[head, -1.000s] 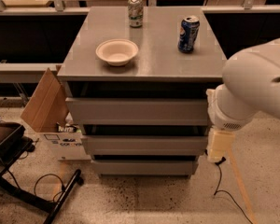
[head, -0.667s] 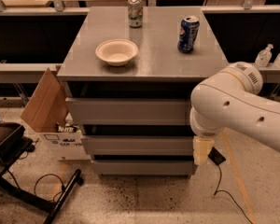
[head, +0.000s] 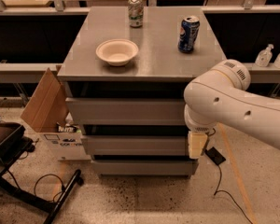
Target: Open top drawer
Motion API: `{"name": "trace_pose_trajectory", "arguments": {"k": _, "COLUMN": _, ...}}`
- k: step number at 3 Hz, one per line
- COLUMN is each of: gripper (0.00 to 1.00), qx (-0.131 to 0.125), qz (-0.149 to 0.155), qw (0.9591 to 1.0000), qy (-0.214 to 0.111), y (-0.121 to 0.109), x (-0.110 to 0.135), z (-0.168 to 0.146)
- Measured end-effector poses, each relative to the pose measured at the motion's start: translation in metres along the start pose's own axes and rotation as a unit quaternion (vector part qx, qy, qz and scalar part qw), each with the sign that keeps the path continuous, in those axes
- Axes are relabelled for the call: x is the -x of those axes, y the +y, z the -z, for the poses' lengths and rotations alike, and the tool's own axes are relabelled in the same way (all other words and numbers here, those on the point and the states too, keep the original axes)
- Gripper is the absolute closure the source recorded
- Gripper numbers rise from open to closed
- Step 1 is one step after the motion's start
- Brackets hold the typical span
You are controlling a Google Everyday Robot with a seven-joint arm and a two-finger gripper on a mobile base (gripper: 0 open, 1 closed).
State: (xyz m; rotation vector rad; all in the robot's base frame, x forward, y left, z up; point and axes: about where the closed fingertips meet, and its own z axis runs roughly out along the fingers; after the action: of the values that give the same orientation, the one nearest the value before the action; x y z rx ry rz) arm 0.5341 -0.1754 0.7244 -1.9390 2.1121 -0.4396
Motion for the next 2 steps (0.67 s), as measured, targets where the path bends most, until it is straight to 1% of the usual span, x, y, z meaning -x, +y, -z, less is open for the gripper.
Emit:
{"name": "trace_pose_trajectory", "arguments": {"k": 1, "gripper": 0.0, "qx": -0.002, "qz": 0.003, "qw": 0.9999, "qy": 0.011, "y": -0.02, "x": 0.01, "z": -0.024}}
{"name": "trace_pose_trajectory", "arguments": {"k": 2, "gripper": 0.0, "qx": 0.006, "qz": -0.013, "qw": 0.9997, "qy": 0.021, "y": -0.046, "x": 0.014, "z": -0.064}}
